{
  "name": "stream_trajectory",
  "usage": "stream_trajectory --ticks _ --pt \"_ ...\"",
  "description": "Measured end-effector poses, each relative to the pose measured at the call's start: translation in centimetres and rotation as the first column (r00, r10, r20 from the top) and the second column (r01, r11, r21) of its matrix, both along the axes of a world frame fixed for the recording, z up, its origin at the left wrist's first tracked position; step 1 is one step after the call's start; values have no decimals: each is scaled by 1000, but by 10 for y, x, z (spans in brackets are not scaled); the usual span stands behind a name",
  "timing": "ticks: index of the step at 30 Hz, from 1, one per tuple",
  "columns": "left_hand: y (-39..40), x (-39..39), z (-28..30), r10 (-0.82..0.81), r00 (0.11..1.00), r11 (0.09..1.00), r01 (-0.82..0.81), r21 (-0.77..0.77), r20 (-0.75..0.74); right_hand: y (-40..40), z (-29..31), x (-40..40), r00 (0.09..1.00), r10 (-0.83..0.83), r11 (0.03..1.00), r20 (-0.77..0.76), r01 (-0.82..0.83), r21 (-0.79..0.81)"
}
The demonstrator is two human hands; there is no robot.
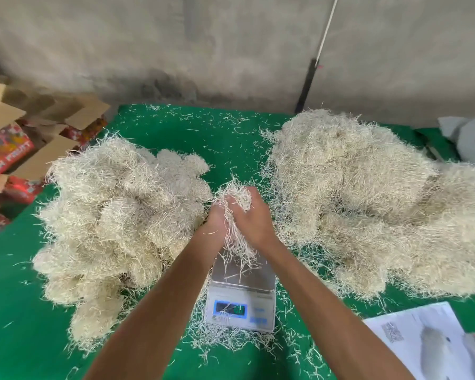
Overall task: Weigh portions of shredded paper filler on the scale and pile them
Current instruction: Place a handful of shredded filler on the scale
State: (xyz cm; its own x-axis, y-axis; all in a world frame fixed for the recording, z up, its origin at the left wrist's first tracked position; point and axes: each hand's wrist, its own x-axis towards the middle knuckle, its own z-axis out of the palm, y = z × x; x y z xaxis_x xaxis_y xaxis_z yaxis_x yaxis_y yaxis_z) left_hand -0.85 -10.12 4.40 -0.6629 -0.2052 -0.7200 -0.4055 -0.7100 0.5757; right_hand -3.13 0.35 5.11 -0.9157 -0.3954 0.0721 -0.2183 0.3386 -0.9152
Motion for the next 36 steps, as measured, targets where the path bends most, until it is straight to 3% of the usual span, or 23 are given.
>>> stream_trajectory --ticks 5,6,8,10,13,15,17,20,22,23,25,27,30,32,34,36 --pt "9 40 3 -12 992 968 43 248 -125 -7 17 -17 944 -329 900 16 319 -296" --pt "9 43 0 -3 990 942 51 332 -144 -10 15 -10 937 -349 895 1 333 -295" --pt "9 42 1 64 988 904 2 427 -139 -17 -2 14 961 -236 970 -146 225 -89" --pt "7 35 3 169 980 932 -124 342 -106 -17 -22 35 975 -46 993 -216 69 100" --pt "-4 25 -4 242 969 966 -236 105 -51 -13 -25 48 988 -39 993 -147 23 -112" --pt "-3 25 -5 271 963 960 -271 -66 -6 -18 -16 51 991 -117 974 -62 102 -202" --pt "12 25 -6 202 975 956 -216 -197 -90 -22 -9 46 975 -220 957 38 223 -187" --pt "25 32 5 25 972 995 -46 -85 -234 -16 -2 39 944 -185 965 274 226 -129" --pt "12 32 7 81 974 992 -57 114 -212 -15 -3 43 966 -120 985 230 144 -92" --pt "0 32 4 114 976 986 -89 141 -185 -17 -8 46 987 -57 996 152 67 -63" --pt "-19 32 -5 101 990 995 -101 -2 -96 -15 -14 49 998 64 996 9 -64 54" --pt "-26 38 -10 -4 995 995 -6 -99 -96 -7 -16 40 989 143 978 -42 -134 161" --pt "-28 52 -27 -118 993 896 105 -432 -2 11 -31 24 965 86 907 -248 27 419" --pt "-29 66 -46 -53 998 812 69 -579 45 20 -46 25 965 104 831 -240 48 555" --pt "-27 80 -62 -64 996 789 91 -608 67 31 -61 27 980 167 715 -106 -46 697" --pt "-27 88 -75 -81 993 775 116 -621 84 45 -71 29 993 95 715 -70 -19 699"
